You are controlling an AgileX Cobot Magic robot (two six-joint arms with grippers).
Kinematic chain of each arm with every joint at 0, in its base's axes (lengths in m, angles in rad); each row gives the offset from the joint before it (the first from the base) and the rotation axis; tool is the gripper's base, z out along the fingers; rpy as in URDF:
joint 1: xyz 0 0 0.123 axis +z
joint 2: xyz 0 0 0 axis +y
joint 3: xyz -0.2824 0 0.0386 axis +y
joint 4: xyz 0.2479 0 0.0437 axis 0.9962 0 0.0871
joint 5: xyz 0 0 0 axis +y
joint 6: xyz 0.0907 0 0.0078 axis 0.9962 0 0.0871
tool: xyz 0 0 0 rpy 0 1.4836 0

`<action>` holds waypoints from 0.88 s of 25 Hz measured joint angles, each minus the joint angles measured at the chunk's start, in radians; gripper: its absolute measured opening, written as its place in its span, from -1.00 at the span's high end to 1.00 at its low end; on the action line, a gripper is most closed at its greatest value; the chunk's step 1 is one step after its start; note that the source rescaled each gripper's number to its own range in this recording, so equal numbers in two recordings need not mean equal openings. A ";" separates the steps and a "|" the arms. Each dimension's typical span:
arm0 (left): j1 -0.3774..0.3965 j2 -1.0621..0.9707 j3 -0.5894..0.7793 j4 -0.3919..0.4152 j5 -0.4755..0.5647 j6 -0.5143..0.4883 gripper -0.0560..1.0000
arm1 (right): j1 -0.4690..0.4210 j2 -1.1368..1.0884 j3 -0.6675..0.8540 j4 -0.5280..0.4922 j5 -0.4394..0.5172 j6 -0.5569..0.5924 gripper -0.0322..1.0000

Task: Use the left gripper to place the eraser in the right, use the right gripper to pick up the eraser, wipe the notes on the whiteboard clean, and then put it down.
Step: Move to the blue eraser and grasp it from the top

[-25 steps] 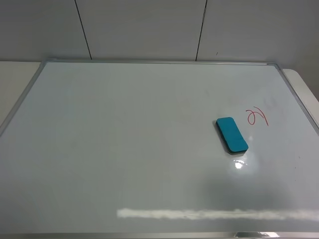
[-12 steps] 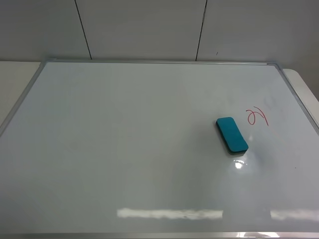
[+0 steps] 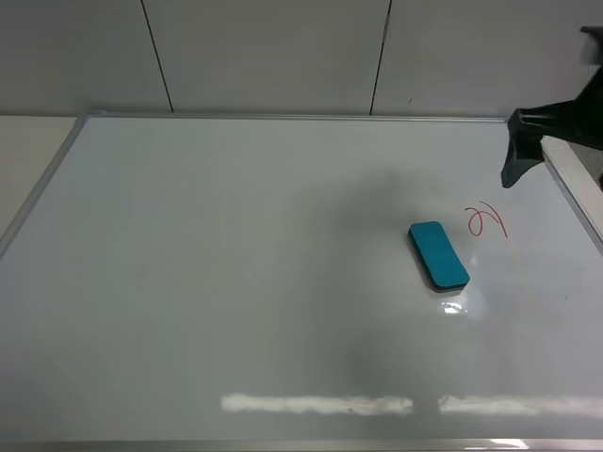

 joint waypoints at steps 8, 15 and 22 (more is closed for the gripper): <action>0.000 0.000 0.000 0.000 0.000 0.000 -1.00 | 0.127 0.264 -0.050 -0.037 -0.048 0.039 -0.95; 0.000 0.000 0.000 0.000 0.000 0.000 -1.00 | 0.161 0.370 -0.051 -0.028 -0.136 0.039 -0.95; 0.000 0.000 0.000 0.000 0.000 0.000 -1.00 | 0.162 0.429 -0.043 -0.020 -0.220 0.023 -0.95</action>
